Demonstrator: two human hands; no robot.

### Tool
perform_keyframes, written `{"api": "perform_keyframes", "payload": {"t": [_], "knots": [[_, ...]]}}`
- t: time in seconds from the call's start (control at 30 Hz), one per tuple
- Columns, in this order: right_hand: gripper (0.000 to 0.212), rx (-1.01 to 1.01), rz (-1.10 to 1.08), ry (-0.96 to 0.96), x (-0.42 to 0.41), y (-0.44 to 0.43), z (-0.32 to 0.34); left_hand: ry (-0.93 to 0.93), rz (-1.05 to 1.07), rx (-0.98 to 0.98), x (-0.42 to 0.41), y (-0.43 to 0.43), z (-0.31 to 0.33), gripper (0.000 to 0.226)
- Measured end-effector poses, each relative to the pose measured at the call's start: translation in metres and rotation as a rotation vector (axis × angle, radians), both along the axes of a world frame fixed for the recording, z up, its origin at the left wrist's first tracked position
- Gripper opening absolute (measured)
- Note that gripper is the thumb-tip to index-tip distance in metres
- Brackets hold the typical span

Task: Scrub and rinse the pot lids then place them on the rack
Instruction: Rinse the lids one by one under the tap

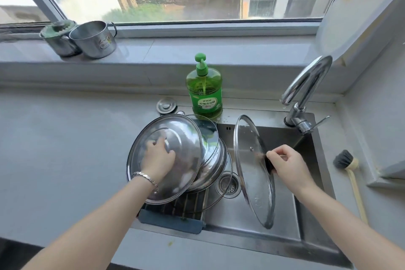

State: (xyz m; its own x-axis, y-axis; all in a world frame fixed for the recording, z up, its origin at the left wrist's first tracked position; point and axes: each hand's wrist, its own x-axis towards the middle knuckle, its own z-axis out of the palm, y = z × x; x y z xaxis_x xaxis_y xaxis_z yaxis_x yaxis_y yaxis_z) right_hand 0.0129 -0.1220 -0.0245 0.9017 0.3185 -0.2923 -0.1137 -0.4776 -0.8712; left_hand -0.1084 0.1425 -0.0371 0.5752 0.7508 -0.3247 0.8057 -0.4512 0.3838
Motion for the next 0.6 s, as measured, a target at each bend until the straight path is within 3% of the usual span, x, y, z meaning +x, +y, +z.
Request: {"api": "perform_keyframes", "payload": {"t": [0.2,0.47,0.6], "knots": [[0.013,-0.077,-0.059,0.016,-0.022,0.038,-0.003,0.191,-0.119,-0.007,0.003,0.065,-0.031,0.047],[0.012,-0.067,-0.214,0.043,-0.041,0.051,-0.003,-0.019,-0.188,-0.029,-0.019,0.080,-0.048,0.024],[0.013,-0.025,-0.248,0.046,-0.044,0.041,0.006,-0.280,-0.155,0.000,-0.018,0.068,-0.013,0.014]]}}
